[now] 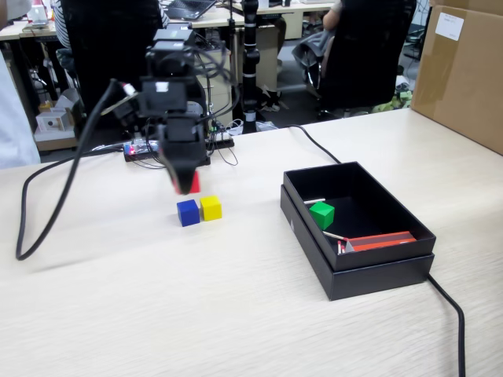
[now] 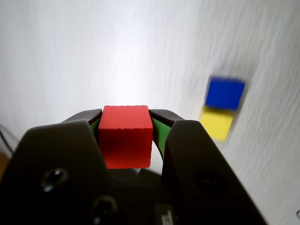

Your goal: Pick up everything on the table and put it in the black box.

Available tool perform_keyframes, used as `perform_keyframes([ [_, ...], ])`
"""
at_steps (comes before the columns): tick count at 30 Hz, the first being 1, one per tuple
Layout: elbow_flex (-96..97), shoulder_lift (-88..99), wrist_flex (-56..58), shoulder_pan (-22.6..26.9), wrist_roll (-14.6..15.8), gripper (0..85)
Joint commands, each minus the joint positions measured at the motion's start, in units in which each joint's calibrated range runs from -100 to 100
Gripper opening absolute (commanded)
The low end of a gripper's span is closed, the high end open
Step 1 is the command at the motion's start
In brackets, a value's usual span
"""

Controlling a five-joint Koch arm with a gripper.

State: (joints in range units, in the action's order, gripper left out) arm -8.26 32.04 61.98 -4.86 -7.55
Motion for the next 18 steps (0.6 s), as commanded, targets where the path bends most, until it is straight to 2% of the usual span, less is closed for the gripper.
perform_keyframes([
  [1,-10.51,2.44,4.5,6.15,4.69,9.4],
  [3,-15.76,-2.84,5.1,10.6,6.69,9.4],
  [9,-27.64,-17.18,5.79,17.05,9.67,9.4],
  [11,-32.08,-27.62,5.88,19.29,10.4,9.6],
  [18,-32.72,-41.96,5.97,20.37,11.53,10.1],
])
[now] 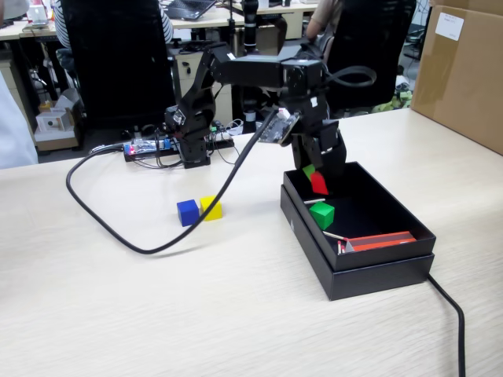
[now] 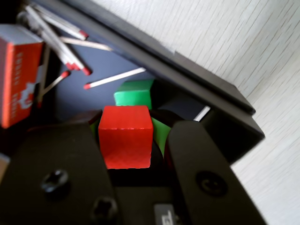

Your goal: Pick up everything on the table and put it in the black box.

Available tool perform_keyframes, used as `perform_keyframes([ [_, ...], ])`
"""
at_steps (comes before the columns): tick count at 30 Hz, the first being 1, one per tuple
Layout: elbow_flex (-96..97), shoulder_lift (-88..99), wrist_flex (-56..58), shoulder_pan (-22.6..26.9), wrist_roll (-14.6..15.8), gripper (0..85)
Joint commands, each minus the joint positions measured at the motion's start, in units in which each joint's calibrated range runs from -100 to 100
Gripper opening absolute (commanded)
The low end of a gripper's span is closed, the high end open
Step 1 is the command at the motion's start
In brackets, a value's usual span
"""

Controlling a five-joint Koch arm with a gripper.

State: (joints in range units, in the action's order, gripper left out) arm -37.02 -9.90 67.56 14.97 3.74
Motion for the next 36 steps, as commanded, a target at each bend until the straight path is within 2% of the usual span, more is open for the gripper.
perform_keyframes([
  [1,-3.6,-1.06,0.56,0.73,0.29,10.6],
  [3,-2.88,-1.97,1.77,0.88,0.44,19.8],
  [6,-1.61,-1.74,4.11,0.78,0.68,41.1],
  [10,1.84,12.48,4.19,-1.27,0.44,42.0],
  [13,5.37,25.34,4.19,-3.71,-1.03,42.0],
  [17,11.18,41.17,4.19,-8.74,-4.35,42.0],
  [18,15.98,47.02,4.19,-12.06,-6.45,42.7],
  [21,28.58,54.83,3.85,-16.7,-9.72,43.1],
  [24,45.99,60.22,0.39,-21.78,-13.19,46.4],
  [27,54.15,60.79,-3.67,-24.08,-14.75,46.4],
  [36,65.48,55.4,-17.41,-24.96,-16.26,46.1],
])
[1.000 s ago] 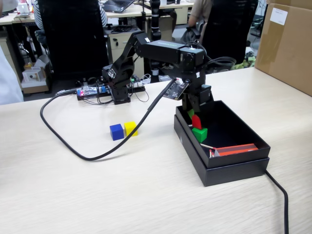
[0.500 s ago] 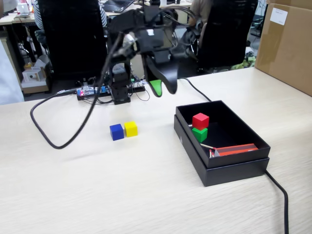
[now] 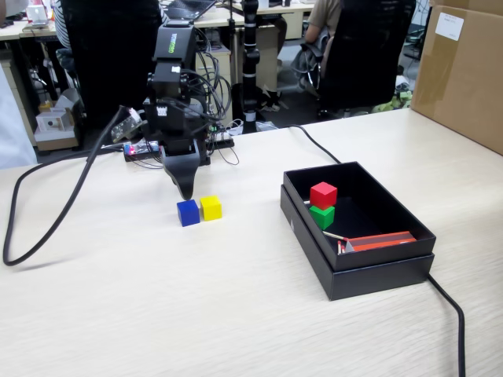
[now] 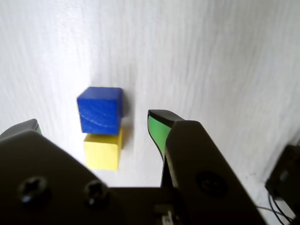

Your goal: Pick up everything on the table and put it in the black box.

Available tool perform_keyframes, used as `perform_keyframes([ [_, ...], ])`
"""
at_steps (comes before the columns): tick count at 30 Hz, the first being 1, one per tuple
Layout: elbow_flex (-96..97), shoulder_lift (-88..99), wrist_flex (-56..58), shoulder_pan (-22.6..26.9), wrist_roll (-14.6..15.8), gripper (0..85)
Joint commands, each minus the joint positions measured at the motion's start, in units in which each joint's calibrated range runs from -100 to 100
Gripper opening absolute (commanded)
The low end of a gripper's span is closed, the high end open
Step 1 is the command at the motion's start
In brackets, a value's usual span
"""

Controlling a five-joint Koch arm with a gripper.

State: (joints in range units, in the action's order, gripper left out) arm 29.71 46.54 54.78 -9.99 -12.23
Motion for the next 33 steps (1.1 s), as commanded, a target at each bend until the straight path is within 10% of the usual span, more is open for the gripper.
perform_keyframes([
  [1,-1.24,-2.53,-5.32,0.15,-0.24,46.1],
  [10,-2.88,-15.15,-9.3,1.22,0.49,40.2],
  [16,-5.42,-16.07,-11.37,0.78,1.27,11.3],
  [23,-19.56,-3.79,-4.03,2.0,2.3,10.4],
  [33,-53.56,-19.06,-0.48,16.21,6.11,10.5],
])
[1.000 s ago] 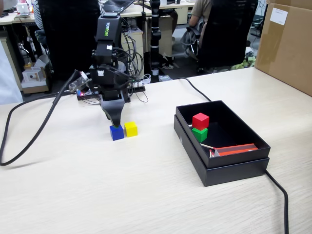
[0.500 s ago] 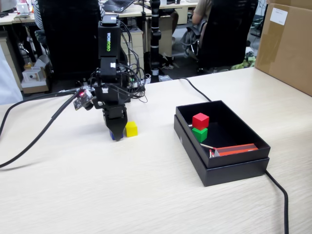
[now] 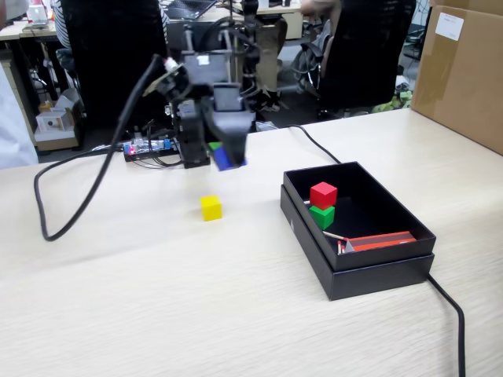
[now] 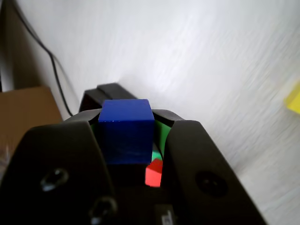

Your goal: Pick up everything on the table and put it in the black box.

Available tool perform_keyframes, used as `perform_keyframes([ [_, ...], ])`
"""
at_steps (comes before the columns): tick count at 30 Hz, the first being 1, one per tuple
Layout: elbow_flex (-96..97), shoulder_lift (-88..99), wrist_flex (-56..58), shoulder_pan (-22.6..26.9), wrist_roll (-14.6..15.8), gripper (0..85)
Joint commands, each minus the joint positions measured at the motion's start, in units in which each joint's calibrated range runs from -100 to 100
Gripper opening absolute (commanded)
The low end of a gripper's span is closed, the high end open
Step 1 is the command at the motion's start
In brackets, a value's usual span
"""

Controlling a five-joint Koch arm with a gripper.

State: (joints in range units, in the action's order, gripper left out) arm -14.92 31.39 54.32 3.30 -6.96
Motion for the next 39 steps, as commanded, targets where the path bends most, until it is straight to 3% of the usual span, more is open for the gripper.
perform_keyframes([
  [1,-11.55,-7.12,-0.02,3.86,1.03,10.5],
  [7,-28.59,-29.84,2.4,8.35,2.39,10.5],
  [14,-35.21,-50.73,4.82,8.89,5.08,11.3],
  [19,-35.03,-51.41,10.18,8.99,5.47,30.9],
  [23,-32.67,-43.27,11.56,8.5,5.42,37.2],
  [30,-27.51,-18.71,13.63,5.52,4.59,37.2],
  [39,13.47,18.81,12.85,-1.76,0.39,43.9],
])
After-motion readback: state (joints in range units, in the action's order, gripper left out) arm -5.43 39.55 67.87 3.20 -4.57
